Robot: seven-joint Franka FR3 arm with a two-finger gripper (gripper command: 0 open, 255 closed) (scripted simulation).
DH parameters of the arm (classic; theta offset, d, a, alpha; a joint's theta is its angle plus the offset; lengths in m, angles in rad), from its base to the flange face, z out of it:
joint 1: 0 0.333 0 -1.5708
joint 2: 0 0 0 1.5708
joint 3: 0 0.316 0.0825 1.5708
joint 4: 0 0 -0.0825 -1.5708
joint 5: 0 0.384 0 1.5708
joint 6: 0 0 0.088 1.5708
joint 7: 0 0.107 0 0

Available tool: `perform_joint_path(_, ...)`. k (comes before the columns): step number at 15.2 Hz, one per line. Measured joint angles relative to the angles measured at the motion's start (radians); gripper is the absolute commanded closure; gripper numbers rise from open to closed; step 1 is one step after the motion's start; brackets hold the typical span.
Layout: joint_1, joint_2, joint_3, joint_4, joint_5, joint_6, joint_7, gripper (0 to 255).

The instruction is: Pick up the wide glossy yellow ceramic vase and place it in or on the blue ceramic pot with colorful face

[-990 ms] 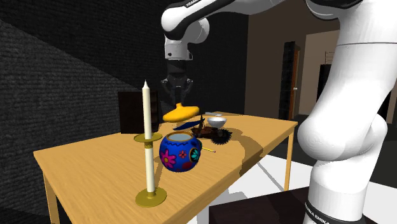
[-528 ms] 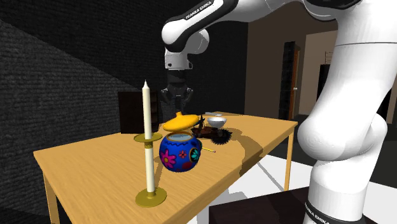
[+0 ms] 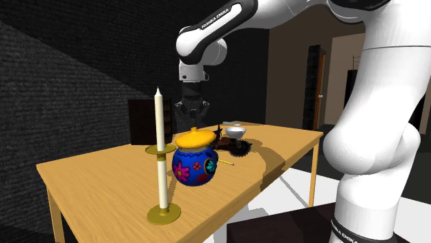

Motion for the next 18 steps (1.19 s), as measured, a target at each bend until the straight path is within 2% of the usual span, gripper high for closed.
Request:
perform_joint_path(2, 0.0, 0.0, 0.0, -0.001, 0.0, 0.001, 0.0, 255)
perform_joint_path(3, 0.0, 0.0, 0.0, 0.0, 0.0, 0.001, 0.0, 0)
perform_joint_path(9, 0.0, 0.002, 0.0, -0.003, 0.0, -0.001, 0.0, 0)
perform_joint_path(14, -0.001, -0.023, -0.004, 0.088, 0.011, -0.113, -0.01, 0)
perform_joint_path(18, 0.0, -0.024, -0.003, 0.098, 0.012, -0.125, -0.009, 0)
